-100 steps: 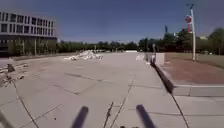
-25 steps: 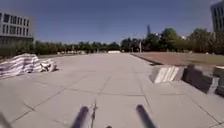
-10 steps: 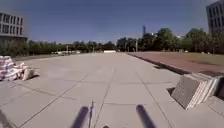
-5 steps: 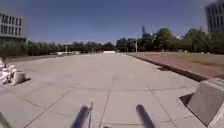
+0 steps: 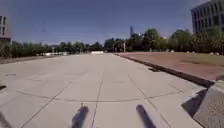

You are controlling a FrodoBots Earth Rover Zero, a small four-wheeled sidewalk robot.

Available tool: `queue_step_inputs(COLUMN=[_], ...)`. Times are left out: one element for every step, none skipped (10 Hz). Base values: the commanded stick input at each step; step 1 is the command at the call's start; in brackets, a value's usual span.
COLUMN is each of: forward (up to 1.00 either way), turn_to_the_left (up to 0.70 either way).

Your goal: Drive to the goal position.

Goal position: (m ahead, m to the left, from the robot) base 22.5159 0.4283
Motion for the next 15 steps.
queue_step_inputs(forward=[0.70, 0.70, 0.70, 0.70, 0.70, 0.70, 0.70, 0.70, 0.70, 0.70, 0.70, 0.70, 0.70, 0.70, 0.70], turn_to_the_left=[-0.35, -0.35, -0.06, 0.00, 0.00, 0.00, 0.00, 0.00, -0.02, -0.10, -0.25, -0.35, -0.18, 0.00, 0.00])
